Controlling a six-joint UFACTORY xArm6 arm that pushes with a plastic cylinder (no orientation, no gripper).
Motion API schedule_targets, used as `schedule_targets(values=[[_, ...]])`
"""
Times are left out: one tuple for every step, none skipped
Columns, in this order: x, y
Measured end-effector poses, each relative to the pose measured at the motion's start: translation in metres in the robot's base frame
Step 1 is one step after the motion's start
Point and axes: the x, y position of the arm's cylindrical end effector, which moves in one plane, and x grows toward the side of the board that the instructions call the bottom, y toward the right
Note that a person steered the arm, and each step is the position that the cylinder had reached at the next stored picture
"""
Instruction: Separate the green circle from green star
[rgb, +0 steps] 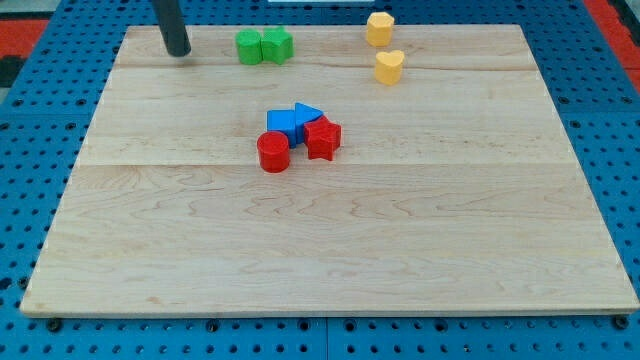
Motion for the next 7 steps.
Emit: schedule_targets(values=[[-0.006,0.065],[0.023,0.132],[0.029,0.174],[0.041,0.175],[0.071,0.212],[0.102,0.21],[0.051,0.134]])
